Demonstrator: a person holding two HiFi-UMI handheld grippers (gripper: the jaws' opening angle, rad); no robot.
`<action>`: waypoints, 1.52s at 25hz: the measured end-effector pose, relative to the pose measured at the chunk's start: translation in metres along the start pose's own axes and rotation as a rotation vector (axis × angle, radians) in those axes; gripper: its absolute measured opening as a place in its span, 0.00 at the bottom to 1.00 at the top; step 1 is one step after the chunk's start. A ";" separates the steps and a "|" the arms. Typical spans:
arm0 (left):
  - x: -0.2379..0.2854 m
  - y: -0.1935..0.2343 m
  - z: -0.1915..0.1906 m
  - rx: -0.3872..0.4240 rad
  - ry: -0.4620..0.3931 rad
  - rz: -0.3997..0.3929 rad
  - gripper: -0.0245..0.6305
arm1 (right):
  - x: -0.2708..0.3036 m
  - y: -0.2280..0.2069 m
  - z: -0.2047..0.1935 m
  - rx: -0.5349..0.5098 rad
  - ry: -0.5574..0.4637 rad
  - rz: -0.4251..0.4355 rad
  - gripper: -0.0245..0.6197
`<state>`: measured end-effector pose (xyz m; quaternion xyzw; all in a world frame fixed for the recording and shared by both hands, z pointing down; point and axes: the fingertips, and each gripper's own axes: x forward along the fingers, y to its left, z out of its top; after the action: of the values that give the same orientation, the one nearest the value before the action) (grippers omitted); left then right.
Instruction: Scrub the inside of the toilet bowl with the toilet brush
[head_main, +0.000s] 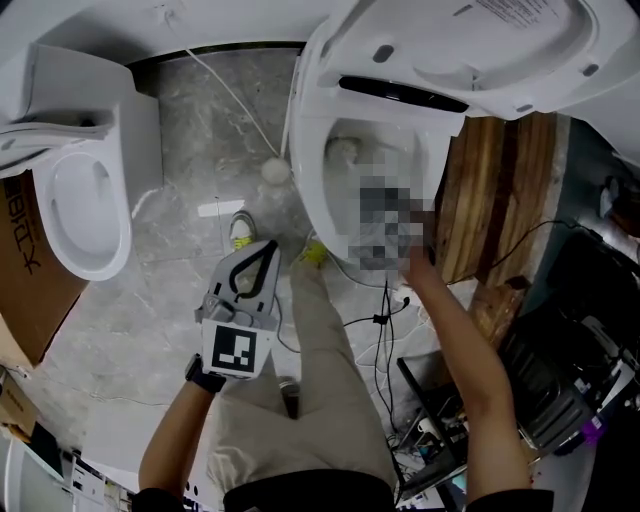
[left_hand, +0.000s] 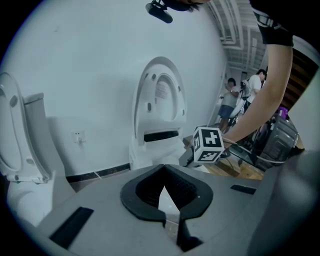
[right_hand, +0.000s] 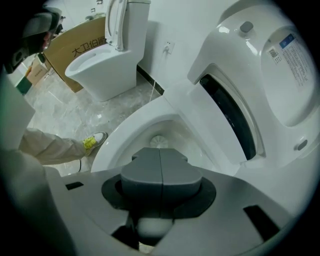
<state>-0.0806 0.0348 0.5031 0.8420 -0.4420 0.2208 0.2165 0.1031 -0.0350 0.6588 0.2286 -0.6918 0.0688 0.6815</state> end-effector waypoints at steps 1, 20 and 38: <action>0.001 0.001 -0.001 -0.001 0.002 0.002 0.07 | 0.002 -0.004 0.002 0.007 -0.004 -0.008 0.28; 0.014 0.013 0.009 -0.056 -0.018 0.023 0.07 | 0.029 -0.062 -0.039 0.160 0.085 -0.079 0.28; 0.003 -0.017 -0.012 0.001 0.019 -0.011 0.07 | 0.120 -0.007 -0.041 0.146 0.080 -0.024 0.28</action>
<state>-0.0674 0.0482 0.5113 0.8423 -0.4352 0.2279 0.2218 0.1471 -0.0516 0.7767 0.2830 -0.6543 0.1202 0.6909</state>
